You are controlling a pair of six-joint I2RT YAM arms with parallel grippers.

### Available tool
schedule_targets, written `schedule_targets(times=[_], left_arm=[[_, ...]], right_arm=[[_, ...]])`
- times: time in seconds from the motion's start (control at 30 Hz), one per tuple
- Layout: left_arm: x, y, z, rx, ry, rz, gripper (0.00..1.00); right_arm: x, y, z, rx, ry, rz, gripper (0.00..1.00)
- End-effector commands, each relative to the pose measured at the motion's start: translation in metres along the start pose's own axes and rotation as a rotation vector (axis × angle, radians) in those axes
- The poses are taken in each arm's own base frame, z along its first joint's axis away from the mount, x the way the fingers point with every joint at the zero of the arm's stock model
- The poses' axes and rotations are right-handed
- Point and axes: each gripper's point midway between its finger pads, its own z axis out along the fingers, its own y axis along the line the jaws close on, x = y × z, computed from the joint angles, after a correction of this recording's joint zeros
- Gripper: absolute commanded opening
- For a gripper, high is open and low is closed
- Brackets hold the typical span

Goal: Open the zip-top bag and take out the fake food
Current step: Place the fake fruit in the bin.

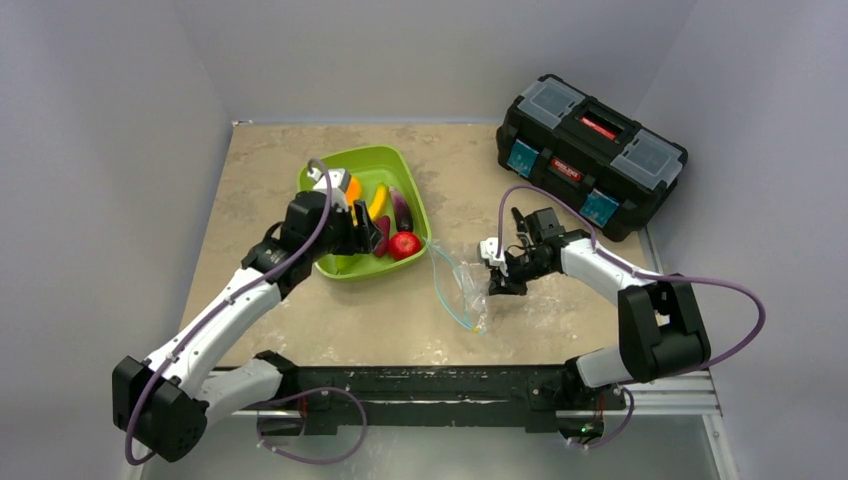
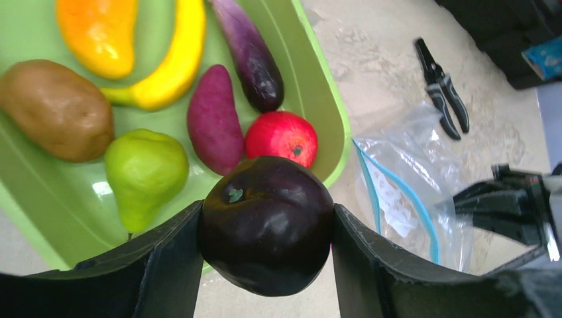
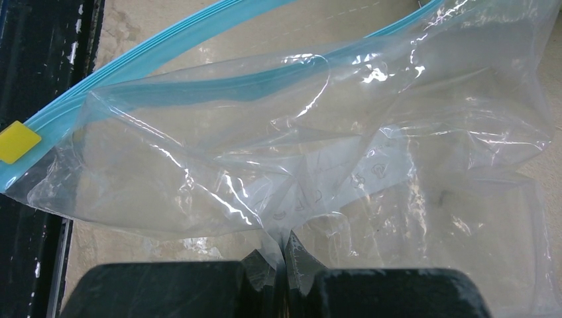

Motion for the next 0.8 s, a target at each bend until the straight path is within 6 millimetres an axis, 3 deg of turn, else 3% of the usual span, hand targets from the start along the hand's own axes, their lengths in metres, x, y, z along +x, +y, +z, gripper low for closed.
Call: schedule_targets(times=[0.0,0.13,0.27,0.6,0.77], left_arm=[[-0.034,0.014,-0.012,-0.166,-0.04,-0.101,0.0],[-0.052,0.036,-0.012,-0.331,-0.045,-0.086,0.0],[-0.066,0.045,-0.003,-0.399,-0.024,-0.068,0.0],[-0.079,0.056,0.049,-0.449,0.09,-0.051,0.0],[-0.071,0.071,0.079,-0.503,0.185,-0.031,0.0]], right_arm=[[-0.007,-0.005,-0.006,0.015,-0.01,-0.038,0.0],[-0.008,-0.005,-0.006,0.014,-0.01,-0.039,0.0],[-0.007,-0.005,-0.007,0.017,-0.007,-0.037,0.0],[-0.007,-0.005,-0.009,0.024,-0.008,-0.039,0.0],[-0.006,-0.005,-0.009,0.025,-0.007,-0.041,0.0]])
